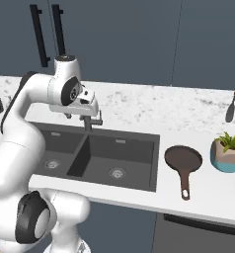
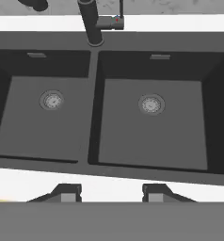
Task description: Pick the pan and sponge and place them into the sink. Then turn on the water.
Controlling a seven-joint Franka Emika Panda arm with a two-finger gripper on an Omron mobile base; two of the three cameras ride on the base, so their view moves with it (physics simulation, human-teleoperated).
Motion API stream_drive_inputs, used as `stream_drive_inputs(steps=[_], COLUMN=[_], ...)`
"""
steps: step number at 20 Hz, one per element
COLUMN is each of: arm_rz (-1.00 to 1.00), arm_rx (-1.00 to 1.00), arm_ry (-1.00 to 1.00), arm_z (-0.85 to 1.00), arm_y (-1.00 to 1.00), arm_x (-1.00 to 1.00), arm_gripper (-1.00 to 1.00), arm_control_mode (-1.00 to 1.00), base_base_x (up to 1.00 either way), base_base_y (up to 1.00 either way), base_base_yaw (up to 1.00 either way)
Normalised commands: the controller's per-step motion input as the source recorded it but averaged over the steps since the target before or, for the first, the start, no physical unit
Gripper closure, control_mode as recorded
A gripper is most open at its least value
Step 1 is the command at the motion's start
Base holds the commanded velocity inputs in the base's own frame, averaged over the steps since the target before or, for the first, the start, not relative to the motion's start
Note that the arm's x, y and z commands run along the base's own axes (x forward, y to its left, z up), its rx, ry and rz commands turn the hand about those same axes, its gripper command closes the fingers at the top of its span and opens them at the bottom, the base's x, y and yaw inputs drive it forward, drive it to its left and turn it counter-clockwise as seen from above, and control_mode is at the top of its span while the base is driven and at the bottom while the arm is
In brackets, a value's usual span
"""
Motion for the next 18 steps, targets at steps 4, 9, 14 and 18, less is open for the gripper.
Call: stream_drive_inputs(steps=[4,9,14,18], arm_rz=[0.00,0.00,0.00,0.00], arm_rx=[0.00,0.00,0.00,0.00], arm_ry=[0.00,0.06,0.11,0.10], arm_z=[-0.10,-0.15,-0.23,-0.19], arm_y=[-0.24,-0.99,-1.00,-1.00], arm_x=[-0.14,-0.42,-0.05,0.00], arm_gripper=[-1.00,-1.00,-1.00,-1.00], arm_control_mode=[-1.00,-1.00,-1.00,-1.00], base_base_x=[0.00,0.00,0.00,0.00], base_base_y=[0.00,0.00,0.00,0.00], base_base_yaw=[0.00,0.00,0.00,0.00])
